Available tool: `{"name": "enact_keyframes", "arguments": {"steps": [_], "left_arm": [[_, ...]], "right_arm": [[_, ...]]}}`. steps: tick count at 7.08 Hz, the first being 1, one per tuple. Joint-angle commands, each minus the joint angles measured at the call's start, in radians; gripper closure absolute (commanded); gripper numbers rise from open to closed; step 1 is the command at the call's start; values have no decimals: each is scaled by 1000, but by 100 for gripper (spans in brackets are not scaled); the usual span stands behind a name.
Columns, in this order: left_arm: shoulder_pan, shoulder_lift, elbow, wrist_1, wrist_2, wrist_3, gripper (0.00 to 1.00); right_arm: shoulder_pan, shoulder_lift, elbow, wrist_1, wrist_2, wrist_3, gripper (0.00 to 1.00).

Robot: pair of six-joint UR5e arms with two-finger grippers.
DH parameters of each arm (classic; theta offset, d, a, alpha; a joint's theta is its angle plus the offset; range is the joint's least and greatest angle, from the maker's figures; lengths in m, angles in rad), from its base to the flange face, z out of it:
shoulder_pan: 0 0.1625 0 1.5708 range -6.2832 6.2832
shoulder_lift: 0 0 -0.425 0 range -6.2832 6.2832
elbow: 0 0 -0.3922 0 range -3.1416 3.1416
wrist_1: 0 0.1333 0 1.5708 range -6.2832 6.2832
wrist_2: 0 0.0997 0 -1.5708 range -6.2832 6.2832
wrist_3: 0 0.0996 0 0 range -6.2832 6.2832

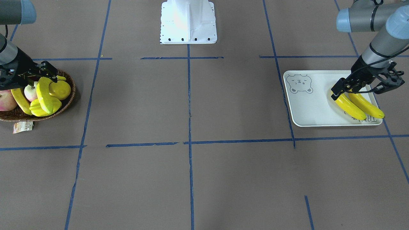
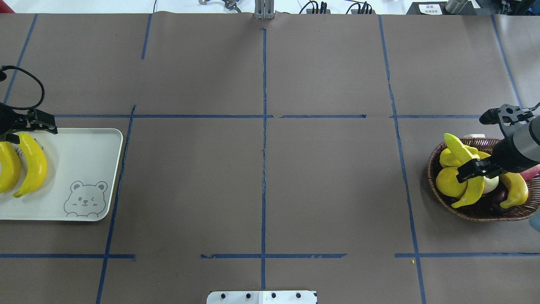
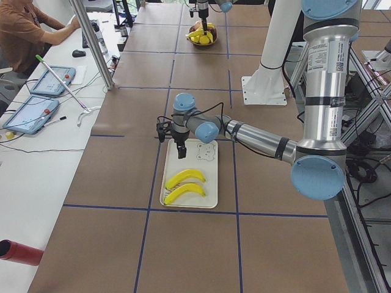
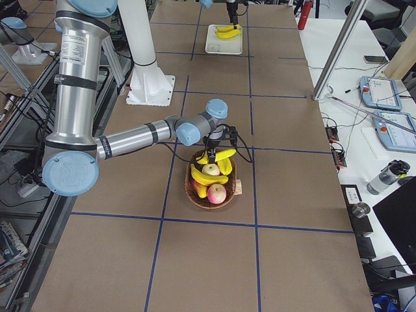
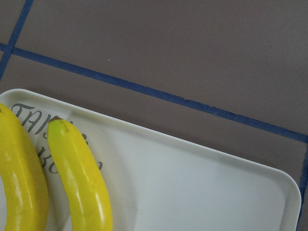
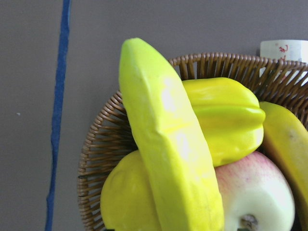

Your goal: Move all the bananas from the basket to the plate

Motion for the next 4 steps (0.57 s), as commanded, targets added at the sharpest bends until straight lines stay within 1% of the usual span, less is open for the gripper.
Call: {"name": "enact_keyframes", "arguments": {"steps": [1,2,3,4], "left_arm": [[0,-1,0,0,-1,-1,0],[0,-1,0,0,-1,0,0],[0,-1,0,0,1,0,1],[0,-1,0,0,1,-1,1]], "right_arm": [[-1,1,-11,0,0,-1,19],[-1,1,-14,0,0,1,41],[0,3,-13,-2,2,1,65],[0,4,-13,-8,0,1,82]]}}
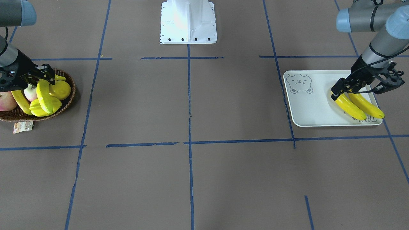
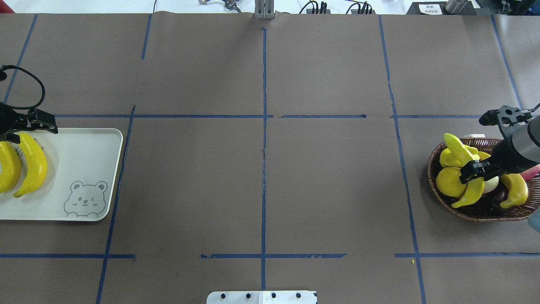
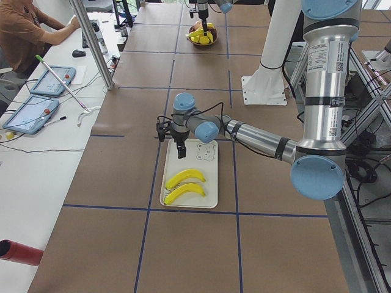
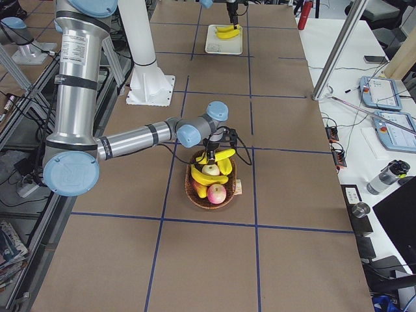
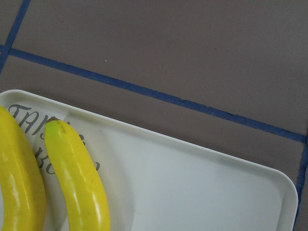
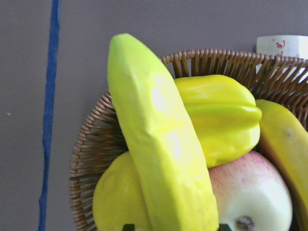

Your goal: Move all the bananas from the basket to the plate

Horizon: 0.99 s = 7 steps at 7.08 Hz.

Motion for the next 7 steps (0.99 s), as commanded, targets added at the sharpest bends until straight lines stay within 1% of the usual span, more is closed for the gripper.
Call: {"name": "enact_keyframes", "arguments": {"steps": [1,3,4,5,6,7], "left_arm": [[0,-5,-2,0,1,-1,1],[0,-6,-2,0,-1,-1,1],[-2,-12,-2,0,-1,0,1],[0,-14,0,0,-1,-1,1],[0,-21,0,0,1,-4,1],[0,-46,6,0,1,-9,0]], "right_arm": [[4,-3,7,-5,1,-1,95],[17,-12,50,-15,8,-3,100],[81,-21,106,-86,65,-12,100],[132,-15,194,-185,109,-15,100],[134,30,252,-240,111,-14,99],[123,149,245,-257,110,-1,99]]}}
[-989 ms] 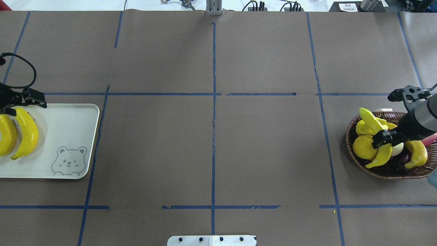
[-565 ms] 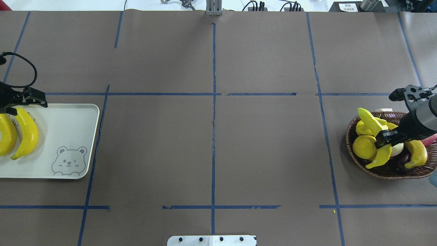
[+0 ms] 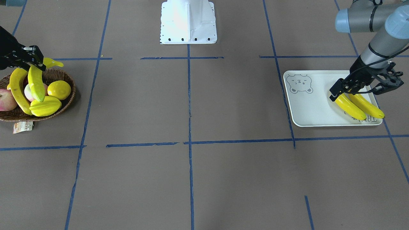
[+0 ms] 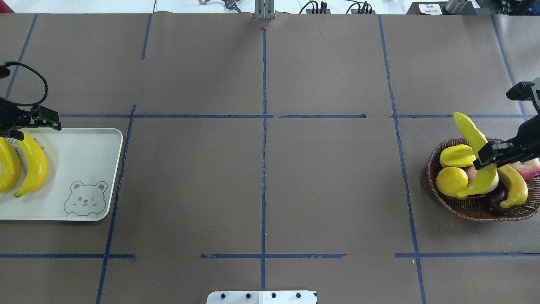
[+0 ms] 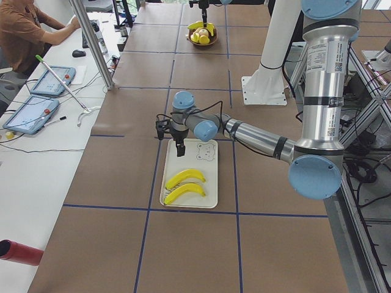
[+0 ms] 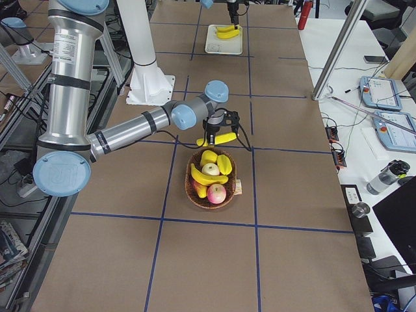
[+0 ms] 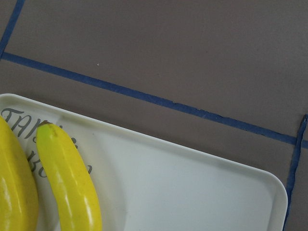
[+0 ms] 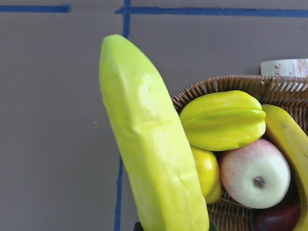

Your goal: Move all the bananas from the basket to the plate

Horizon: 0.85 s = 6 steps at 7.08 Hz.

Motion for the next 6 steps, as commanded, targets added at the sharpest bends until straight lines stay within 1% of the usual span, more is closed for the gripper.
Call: {"name": "enact_keyframes", "arguments": {"steps": [1,2,3,4,5,6], "left_arm": [[14,-85,21,-2,1,-11,1],[46,-154,23,-2,-4,-12,1],[90,-237,28,-12,-4,-58,1],[147,-326,32,-17,-2,-148,1],[157,-397,25,-32,-4,-235,0],[198,-426,28,-169,-4,-400,1]], "right_arm": [[-47,231,13,-86,-1,30,99],[-97,369,-31,-97,-7,94,99],[-197,495,-80,-94,-59,257,99],[-315,581,-95,-92,-196,385,99],[-397,626,-102,-91,-278,451,99],[-448,658,-109,-89,-323,517,99]]}}
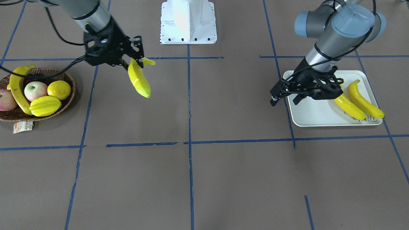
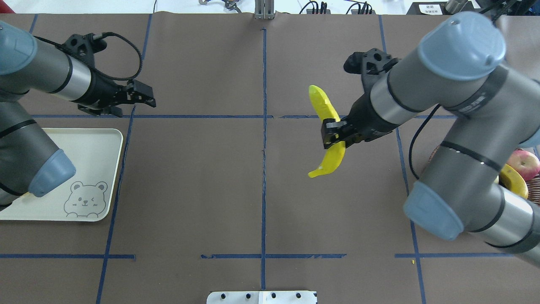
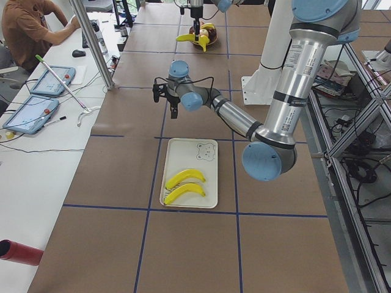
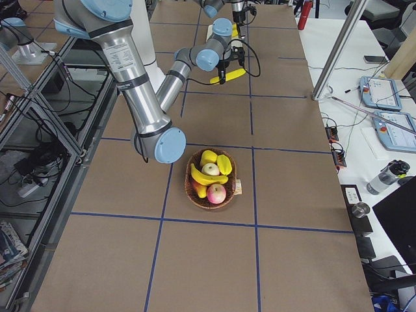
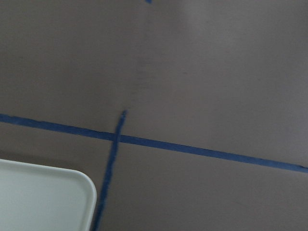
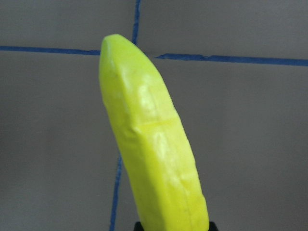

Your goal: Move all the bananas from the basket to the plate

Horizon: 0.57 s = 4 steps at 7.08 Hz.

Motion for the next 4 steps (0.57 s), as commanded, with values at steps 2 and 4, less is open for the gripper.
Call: {"name": "enact_keyframes", "arguments": {"steps": [2,4], "left_arm": [[99,-57,34,-415,15,-415,1],[162,-95,37,-477,62,-524,1]], "right_arm": [[-139,100,-33,2,-137,161,99],[-179,130,-38,2,-168,195,99]]}}
